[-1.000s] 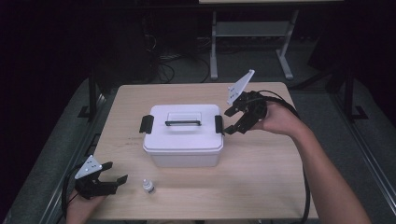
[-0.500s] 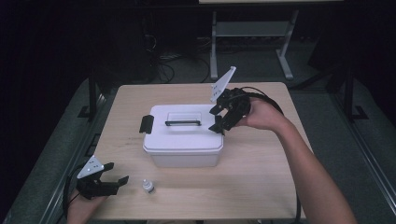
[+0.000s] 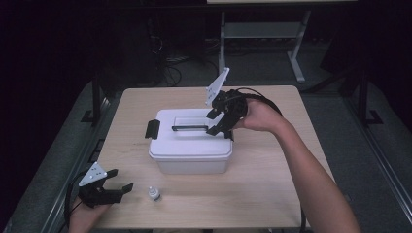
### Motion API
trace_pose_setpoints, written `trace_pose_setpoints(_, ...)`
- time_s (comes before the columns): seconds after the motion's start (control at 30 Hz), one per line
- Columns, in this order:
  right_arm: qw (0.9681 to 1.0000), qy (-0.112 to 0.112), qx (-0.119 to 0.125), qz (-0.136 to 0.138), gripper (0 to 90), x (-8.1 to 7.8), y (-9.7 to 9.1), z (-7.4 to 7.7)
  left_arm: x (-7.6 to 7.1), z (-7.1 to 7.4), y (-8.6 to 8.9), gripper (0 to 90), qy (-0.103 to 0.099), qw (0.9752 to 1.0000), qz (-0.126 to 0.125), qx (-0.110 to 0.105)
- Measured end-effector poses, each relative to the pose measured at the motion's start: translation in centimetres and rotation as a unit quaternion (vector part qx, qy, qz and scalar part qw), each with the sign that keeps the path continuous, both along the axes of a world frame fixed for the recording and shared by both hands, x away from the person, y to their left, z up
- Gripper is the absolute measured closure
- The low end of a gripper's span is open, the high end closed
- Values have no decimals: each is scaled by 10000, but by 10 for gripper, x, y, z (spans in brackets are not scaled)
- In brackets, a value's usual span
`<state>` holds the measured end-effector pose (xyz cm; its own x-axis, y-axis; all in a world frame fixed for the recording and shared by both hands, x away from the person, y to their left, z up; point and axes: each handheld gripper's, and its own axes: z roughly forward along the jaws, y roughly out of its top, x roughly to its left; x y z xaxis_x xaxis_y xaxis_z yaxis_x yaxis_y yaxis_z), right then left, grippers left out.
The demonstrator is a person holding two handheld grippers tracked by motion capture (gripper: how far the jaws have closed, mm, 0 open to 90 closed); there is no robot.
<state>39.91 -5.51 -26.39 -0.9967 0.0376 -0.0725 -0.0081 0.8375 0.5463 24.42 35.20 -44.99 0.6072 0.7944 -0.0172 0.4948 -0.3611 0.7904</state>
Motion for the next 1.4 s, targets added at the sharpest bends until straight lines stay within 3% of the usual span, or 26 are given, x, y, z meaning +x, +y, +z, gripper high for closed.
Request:
trace_pose_setpoints(0.5, 9996, -12, -170, 235, 467, 6, 30, -3, 0, 0, -1, 167, 38, 10000, -43, 44)
trace_pose_setpoints(0.93, 9988, -53, -304, 380, 634, 16, 52, -13, 1, -1, -2, 167, 77, 9999, -54, 55)
trace_pose_setpoints(1.03, 9987, -37, -380, 343, 654, 19, 56, -18, 1, 1, -1, 167, 48, 10000, -50, 43)
trace_pose_setpoints(1.4, 9993, 20, -271, 245, 746, 34, 64, -21, 1, 1, -1, 167, 43, 10000, -37, 11)
